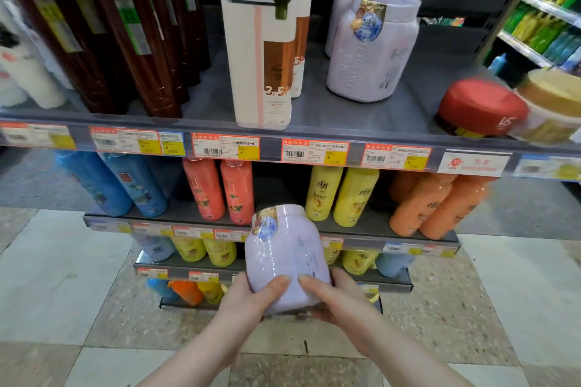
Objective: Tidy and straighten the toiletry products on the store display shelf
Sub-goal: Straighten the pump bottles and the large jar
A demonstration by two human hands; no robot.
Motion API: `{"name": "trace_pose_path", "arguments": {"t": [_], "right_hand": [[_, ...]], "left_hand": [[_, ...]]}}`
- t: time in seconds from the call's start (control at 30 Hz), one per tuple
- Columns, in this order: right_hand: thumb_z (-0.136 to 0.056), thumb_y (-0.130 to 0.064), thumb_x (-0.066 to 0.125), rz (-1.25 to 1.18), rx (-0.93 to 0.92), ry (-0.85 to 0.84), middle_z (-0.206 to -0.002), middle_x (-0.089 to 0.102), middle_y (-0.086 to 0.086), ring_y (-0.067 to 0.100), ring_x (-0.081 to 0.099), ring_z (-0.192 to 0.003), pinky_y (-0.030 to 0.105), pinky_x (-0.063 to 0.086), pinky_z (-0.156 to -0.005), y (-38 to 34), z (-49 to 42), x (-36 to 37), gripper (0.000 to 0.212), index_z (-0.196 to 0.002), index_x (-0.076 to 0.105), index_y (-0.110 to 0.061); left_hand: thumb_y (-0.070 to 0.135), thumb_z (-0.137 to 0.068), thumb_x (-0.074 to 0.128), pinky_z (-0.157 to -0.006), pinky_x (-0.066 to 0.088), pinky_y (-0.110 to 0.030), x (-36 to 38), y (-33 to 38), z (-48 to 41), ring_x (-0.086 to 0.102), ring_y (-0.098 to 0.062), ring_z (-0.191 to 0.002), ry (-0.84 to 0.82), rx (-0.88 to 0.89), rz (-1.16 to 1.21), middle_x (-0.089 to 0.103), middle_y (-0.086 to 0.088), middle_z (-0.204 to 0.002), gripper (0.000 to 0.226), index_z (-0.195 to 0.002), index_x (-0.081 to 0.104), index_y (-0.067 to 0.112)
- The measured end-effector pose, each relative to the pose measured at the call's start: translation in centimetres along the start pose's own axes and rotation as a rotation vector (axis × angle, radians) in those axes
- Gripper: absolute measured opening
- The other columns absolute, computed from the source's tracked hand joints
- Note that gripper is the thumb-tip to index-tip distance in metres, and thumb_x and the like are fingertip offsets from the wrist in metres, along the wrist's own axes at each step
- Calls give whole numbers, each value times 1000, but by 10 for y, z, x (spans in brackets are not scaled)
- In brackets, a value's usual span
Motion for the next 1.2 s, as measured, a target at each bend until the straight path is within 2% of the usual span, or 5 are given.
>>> {"name": "trace_pose_path", "arguments": {"t": [0.27, 0.47, 0.63, 0.87, 1.2], "right_hand": [[-69, -40, 77, 42, -175, -27, -96, 68, -8, 5, 66, -81, 19, 49, -59, -19, 75, -70, 42, -101, 56, -24], [-69, -25, 81, 99, -380, 6, -109, 66, -1, 12, 66, -95, 29, 55, -81, -42, 137, -132, 53, -113, 51, -19], [-48, -38, 85, 151, -525, 1, -106, 67, -8, 7, 66, -94, 30, 56, -80, -81, 168, -162, 71, -110, 51, -28], [-54, -27, 87, 199, -706, -62, -108, 65, -13, 1, 66, -88, 15, 52, -62, -165, 163, -160, 78, -121, 48, -34], [-45, -31, 88, 386, -726, 25, -113, 57, -10, 8, 57, -104, 31, 54, -85, -257, 77, -131, 91, -121, 38, -29]], "left_hand": [[31, -79, 70, -90, 51, -40, 73, 25, 71, 65, -18, -99, -22, 147, 2, 68, -3, -110, 45, -117, 54, 12], [25, -72, 76, -60, 51, -12, 129, 49, 122, 68, -2, -80, -50, 322, 25, 69, 6, -100, 36, -101, 55, 24], [33, -52, 85, -77, 55, -30, 152, 94, 147, 68, -14, -94, -106, 415, 44, 69, 2, -107, 71, -114, 54, 22], [27, -58, 85, -58, 51, -12, 141, 175, 128, 68, -1, -81, -136, 594, -25, 73, 17, -88, 51, -100, 56, 32], [44, -33, 92, -66, 55, -21, 98, 253, 14, 68, -7, -92, -193, 638, -159, 72, 15, -99, 78, -102, 57, 31]]}}
Point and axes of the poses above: each hand's wrist, its own z-axis away from the middle knuckle, its own x-axis out of the palm, y = z × x, the point moved 3 cm from there along -z, towards the middle knuckle
